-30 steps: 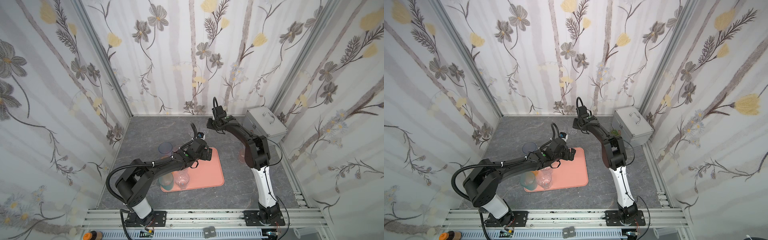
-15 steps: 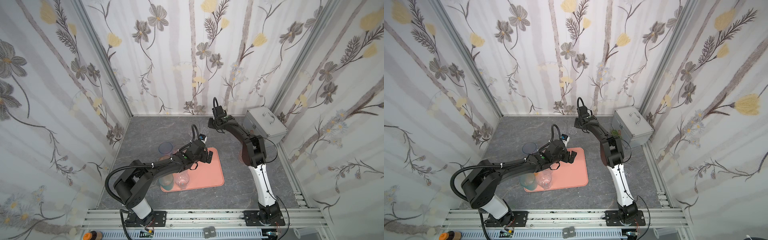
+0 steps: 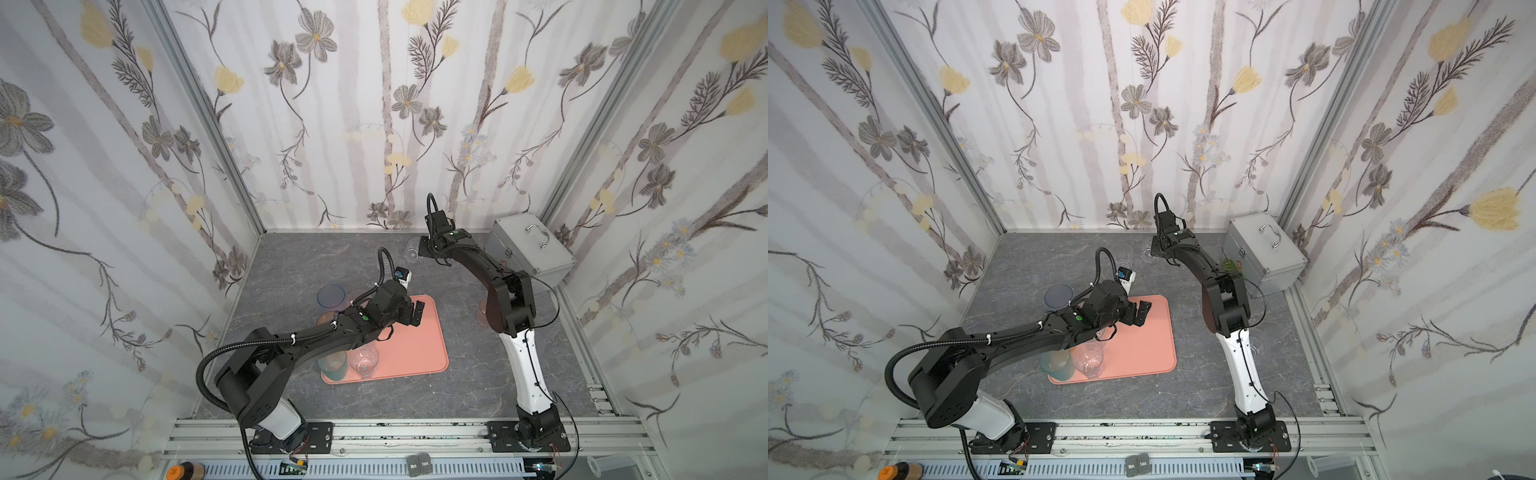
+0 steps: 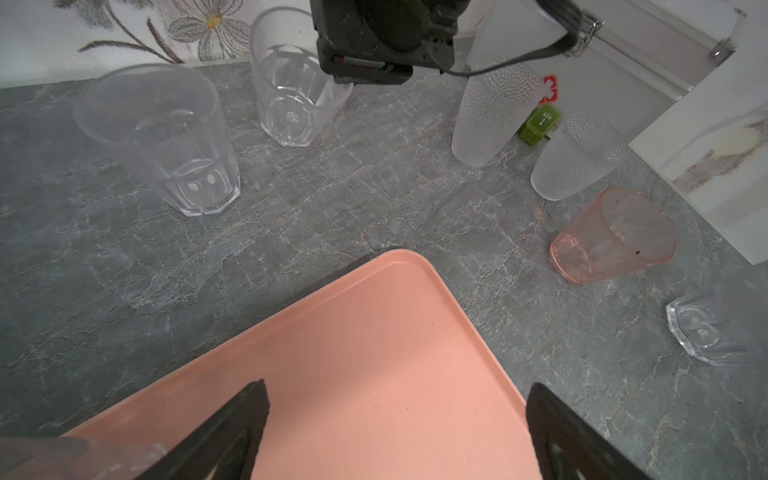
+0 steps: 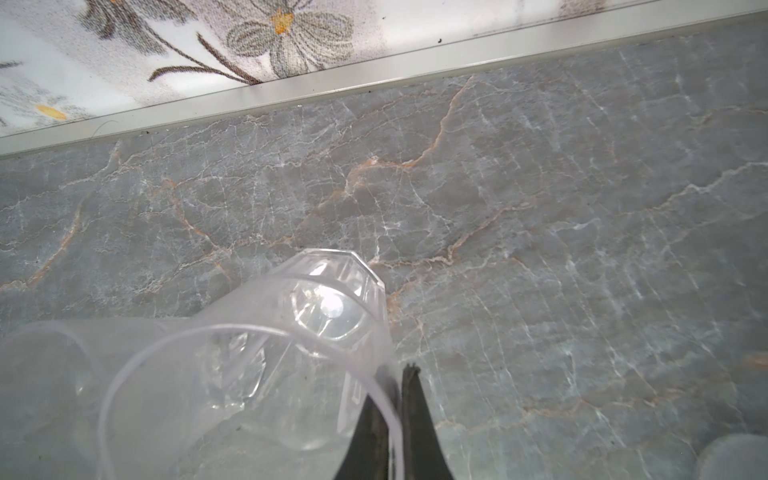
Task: Place the glasses into the tray
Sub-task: 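Grasp a clear glass near the wall with the right gripper and lift it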
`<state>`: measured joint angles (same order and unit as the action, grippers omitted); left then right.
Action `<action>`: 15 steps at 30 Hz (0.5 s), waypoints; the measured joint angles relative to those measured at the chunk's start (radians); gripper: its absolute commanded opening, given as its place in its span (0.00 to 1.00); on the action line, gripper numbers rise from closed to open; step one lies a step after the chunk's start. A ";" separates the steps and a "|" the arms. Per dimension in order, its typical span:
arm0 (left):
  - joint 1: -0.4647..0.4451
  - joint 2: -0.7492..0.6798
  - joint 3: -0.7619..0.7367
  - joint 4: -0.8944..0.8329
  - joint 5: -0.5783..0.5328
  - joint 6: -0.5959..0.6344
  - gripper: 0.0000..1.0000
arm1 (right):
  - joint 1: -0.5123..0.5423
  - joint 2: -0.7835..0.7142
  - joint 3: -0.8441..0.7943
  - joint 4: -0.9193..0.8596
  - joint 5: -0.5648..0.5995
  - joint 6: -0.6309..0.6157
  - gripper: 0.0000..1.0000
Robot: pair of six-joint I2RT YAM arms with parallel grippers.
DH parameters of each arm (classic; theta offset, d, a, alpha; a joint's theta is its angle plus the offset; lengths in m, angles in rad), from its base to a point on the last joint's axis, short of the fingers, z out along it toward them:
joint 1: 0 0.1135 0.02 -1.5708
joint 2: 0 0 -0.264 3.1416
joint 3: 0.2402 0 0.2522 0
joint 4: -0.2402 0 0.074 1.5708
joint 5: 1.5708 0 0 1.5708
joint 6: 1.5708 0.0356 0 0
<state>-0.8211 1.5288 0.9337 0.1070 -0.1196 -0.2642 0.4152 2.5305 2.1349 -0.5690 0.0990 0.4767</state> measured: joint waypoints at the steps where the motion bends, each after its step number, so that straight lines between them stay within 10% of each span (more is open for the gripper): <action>1: 0.001 -0.020 -0.003 0.000 -0.009 -0.003 1.00 | 0.001 -0.027 -0.028 -0.002 0.007 -0.001 0.00; 15: 0.066 -0.331 -0.089 -0.049 -0.156 -0.054 1.00 | 0.014 -0.564 -0.649 0.211 -0.158 0.042 0.00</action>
<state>-0.7551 1.1980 0.8448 0.0578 -0.2752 -0.3180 0.4294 1.9663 1.4860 -0.3584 -0.0589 0.5182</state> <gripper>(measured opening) 0.997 0.062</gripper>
